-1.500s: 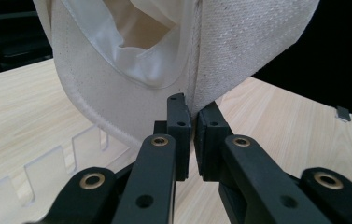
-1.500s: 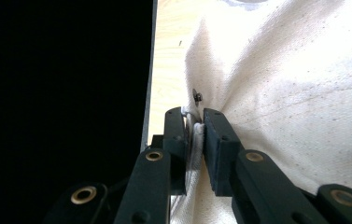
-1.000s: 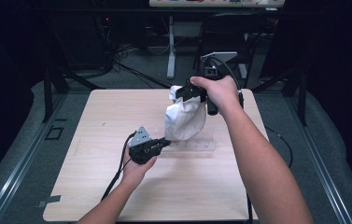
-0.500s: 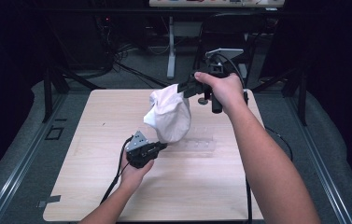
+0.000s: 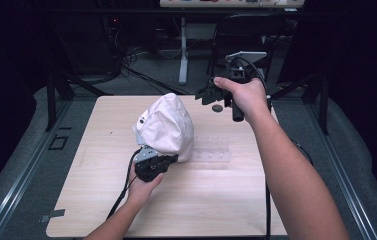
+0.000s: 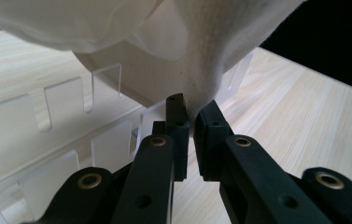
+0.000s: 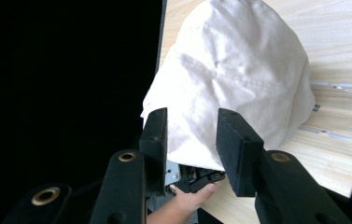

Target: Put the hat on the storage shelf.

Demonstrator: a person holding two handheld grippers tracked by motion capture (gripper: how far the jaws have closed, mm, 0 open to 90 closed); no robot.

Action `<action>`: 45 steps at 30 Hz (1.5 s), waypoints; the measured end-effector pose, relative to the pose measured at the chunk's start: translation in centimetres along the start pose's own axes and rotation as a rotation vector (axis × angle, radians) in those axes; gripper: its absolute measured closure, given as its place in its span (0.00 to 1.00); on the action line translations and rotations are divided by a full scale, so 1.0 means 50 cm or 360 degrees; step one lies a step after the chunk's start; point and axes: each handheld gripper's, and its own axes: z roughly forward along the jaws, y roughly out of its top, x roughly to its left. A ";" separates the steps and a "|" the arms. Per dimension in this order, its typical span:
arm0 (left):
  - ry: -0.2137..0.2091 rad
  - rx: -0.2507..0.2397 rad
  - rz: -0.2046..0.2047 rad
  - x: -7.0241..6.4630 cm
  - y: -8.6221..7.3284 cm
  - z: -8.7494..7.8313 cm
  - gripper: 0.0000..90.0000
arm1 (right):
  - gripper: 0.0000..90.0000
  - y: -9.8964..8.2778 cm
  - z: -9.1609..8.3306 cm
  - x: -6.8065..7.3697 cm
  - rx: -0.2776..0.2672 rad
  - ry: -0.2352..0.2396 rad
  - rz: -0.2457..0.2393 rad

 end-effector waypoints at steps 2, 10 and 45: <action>0.0006 0.0003 -0.0017 -0.002 -0.003 0.000 0.94 | 0.71 0.000 -0.004 -0.003 0.0008 -0.0003 -0.0007; 0.0097 0.0044 0.0056 -0.007 -0.009 -0.005 0.88 | 0.71 -0.004 -0.013 -0.012 -0.0007 -0.0045 -0.0015; 0.0240 0.0260 0.0127 -0.015 -0.067 -0.126 0.51 | 0.65 -0.126 -0.015 -0.126 -0.0020 -0.0452 -0.0231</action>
